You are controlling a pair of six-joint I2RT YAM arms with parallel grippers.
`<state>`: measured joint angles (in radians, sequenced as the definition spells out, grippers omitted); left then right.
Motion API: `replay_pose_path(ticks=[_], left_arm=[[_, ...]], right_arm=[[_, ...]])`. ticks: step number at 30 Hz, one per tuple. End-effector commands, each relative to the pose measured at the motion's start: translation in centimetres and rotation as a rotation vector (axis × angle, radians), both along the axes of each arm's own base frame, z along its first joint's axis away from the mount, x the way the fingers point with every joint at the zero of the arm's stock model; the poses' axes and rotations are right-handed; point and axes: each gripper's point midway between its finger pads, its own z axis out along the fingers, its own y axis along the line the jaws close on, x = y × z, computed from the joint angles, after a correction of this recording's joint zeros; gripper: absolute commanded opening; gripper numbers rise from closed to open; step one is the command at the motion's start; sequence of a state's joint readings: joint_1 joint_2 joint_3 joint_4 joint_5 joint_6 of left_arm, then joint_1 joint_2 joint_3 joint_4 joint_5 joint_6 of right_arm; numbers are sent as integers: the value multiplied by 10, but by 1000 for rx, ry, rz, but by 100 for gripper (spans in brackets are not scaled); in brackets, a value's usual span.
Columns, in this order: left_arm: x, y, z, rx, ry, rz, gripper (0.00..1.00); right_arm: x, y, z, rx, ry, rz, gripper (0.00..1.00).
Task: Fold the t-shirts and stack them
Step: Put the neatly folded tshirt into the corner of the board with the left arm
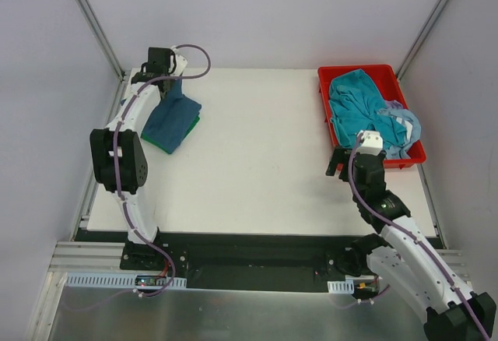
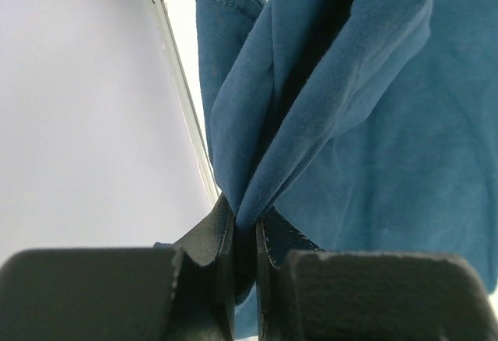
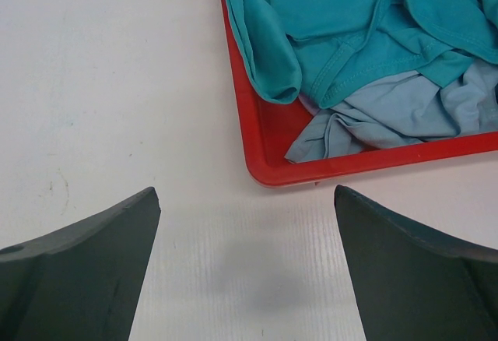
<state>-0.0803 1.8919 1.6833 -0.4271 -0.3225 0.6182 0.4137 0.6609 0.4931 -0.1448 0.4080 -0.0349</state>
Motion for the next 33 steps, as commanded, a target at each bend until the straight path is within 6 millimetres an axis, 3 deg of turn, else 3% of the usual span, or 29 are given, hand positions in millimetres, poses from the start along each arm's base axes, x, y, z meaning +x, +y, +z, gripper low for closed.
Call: replay_pose_path(ticks=[1,6,7,8,9,11,12,13,16,22,27,33], left_arm=[[20,16,-8,23,-10,53,0],[28,29,-32,12,20,100,0],[29,31,-34,6,20,108,6],[31,33,-37,0,20,115,17],[33,36,-38,-3,14,130,41],[38,45,-35,6,-12,174,65],[42,49,-34,17,-30,200,92],[45,52,-31,23,-47,224,99],[48,55,-22,10,-89,271,99],[36,37,1,-129,-152,263,99],[-5,-3,-16,-288,-57,88,99],[-61,-7,-53,-241,94,-12,99]], right_arm=[[6,-4,6,-2,-15,-36,96],[8,-3,2,-11,8,-35,96],[9,-2,1,-12,14,-32,96],[10,-2,0,-14,19,-30,96],[10,-2,-1,-16,21,-32,96],[11,-2,-3,-23,32,-34,96],[11,-1,-4,-21,35,-30,96],[12,-1,-4,-21,38,-27,96],[11,0,-3,-15,35,-21,96],[6,1,2,11,7,-12,96],[4,3,5,27,-8,-2,96],[4,2,3,29,-2,-12,96]])
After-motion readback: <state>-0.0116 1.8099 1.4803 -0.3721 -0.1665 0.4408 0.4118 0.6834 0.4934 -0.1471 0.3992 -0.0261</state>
